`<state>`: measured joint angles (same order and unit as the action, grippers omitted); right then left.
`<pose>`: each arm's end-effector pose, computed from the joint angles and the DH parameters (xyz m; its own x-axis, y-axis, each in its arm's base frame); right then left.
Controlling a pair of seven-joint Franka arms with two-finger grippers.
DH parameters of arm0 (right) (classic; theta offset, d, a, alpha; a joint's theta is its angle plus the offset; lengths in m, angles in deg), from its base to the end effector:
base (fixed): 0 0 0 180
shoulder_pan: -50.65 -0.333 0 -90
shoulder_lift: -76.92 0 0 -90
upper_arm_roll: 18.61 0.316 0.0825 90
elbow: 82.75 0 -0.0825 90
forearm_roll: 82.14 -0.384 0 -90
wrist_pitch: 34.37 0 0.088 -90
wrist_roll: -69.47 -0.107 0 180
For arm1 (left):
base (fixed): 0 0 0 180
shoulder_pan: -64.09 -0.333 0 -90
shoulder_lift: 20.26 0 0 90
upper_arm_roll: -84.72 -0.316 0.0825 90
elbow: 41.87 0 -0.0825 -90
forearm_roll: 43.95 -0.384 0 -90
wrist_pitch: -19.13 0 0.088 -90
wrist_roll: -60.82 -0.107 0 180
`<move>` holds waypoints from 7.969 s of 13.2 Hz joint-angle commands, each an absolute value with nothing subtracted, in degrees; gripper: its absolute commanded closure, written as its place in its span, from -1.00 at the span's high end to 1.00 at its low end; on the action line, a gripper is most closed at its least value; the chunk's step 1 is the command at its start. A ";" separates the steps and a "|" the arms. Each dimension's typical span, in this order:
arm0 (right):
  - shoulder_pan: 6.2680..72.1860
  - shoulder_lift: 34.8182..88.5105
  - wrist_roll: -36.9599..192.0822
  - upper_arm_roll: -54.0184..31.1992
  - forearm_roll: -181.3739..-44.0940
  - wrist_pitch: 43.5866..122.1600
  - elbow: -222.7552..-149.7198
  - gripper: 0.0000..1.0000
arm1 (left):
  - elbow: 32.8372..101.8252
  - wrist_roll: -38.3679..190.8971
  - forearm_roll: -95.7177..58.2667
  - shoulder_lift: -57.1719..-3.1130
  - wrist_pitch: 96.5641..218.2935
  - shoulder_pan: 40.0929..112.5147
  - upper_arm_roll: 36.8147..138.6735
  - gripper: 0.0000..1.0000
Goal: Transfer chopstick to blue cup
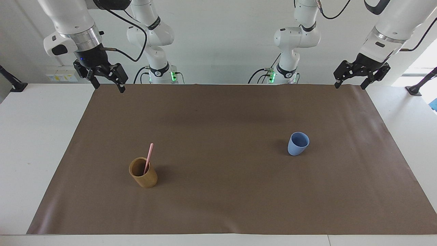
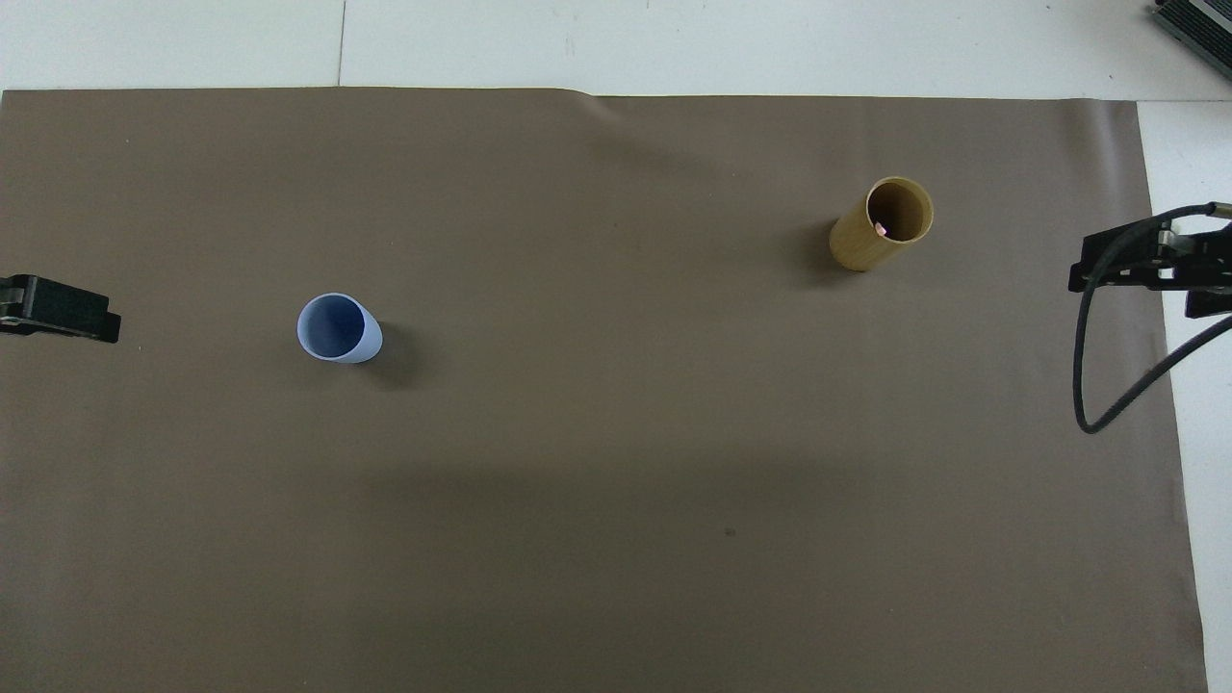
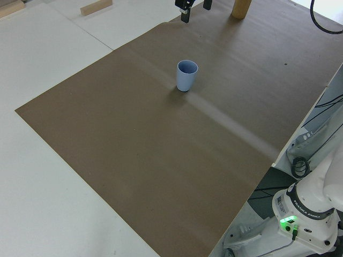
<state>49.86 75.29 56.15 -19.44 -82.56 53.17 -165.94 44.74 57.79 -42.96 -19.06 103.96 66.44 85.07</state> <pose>0.5594 0.0006 0.6607 0.9720 -0.2307 0.0446 -0.2302 -0.9730 -0.0176 0.5382 -0.0274 0.6558 0.9948 -0.1014 -0.0092 -0.1012 -0.9947 0.0176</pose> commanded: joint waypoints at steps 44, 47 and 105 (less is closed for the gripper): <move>50.65 76.13 57.34 -18.96 -82.94 53.17 -166.86 1.00 | 74.32 71.46 -42.98 -28.78 145.78 70.94 85.77 1.00; 50.65 76.21 57.35 -18.96 -82.94 53.17 -166.86 1.00 | 74.41 71.89 -42.98 -30.00 146.92 70.85 85.68 1.00; 50.65 76.13 57.35 -18.96 -82.94 53.17 -166.86 1.00 | 39.52 107.84 -41.40 -51.63 143.50 102.67 86.47 -0.99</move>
<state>49.86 75.30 56.15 -19.44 -82.56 53.17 -165.94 40.46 106.75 -41.72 -50.98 142.73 101.45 87.63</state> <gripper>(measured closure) 0.000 0.960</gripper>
